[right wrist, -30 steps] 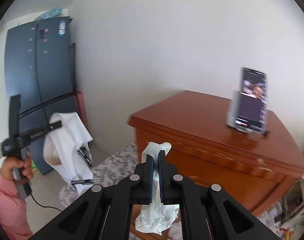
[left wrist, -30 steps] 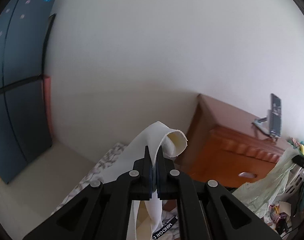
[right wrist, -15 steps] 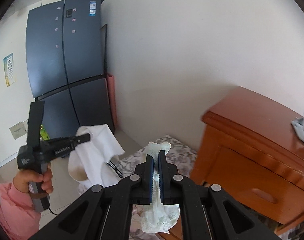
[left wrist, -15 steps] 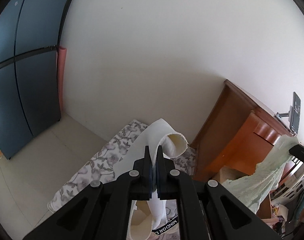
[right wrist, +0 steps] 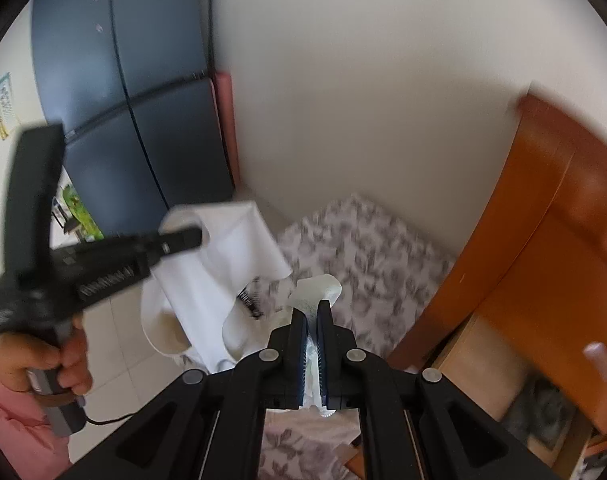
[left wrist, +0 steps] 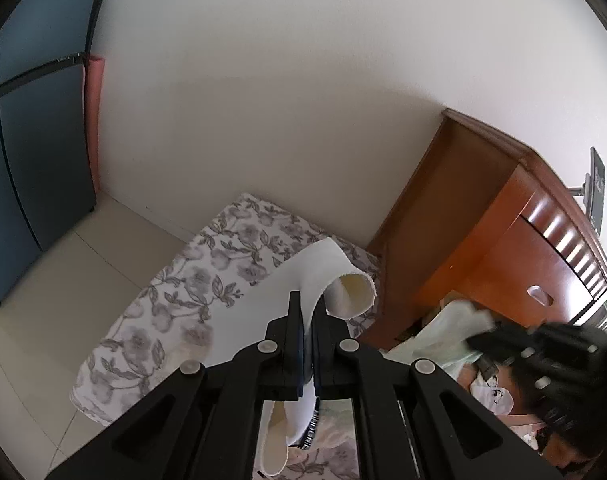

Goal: Take underwear out of drawer
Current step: 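Carry the white cloth and pale lace over the bed with both tools, then open both tools to drop the white cloth and lace onto the bed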

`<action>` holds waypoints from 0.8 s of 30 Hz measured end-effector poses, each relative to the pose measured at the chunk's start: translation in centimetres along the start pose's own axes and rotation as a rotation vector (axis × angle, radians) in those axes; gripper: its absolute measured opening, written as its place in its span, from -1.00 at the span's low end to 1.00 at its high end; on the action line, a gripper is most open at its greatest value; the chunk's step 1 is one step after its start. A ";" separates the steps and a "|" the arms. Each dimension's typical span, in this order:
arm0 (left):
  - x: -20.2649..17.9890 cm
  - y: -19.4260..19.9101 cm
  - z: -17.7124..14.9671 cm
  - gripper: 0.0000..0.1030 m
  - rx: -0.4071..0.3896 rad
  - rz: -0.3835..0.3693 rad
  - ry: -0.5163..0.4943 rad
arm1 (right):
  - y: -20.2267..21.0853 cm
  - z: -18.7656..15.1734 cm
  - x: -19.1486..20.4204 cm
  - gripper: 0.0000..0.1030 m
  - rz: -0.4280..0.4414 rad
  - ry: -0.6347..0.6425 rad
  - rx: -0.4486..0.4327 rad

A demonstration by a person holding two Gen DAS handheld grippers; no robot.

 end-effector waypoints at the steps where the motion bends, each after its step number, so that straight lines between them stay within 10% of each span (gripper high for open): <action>1: 0.3 -0.3 -0.1 -0.94 0.005 0.006 0.006 | -0.8 -0.3 -0.1 -0.90 0.004 -0.009 0.020; 14: 11.4 -7.0 -6.3 -0.94 0.209 0.296 0.179 | -4.9 -2.7 -1.5 -0.88 0.001 -0.037 0.123; 24: 11.4 -10.1 -9.4 -0.92 0.316 0.297 0.164 | -6.5 -2.9 -2.3 -0.85 -0.028 -0.077 0.151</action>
Point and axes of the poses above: each gripper's, at about its wrist camera, not at the fingertips, and y roughly against the way its jaws point, x to its left, z to its top, the point moved 5 cm from there along -y, roughly the way its jaws point, and after that the axes turned 6 degrees about y, right-handed, at the moved point
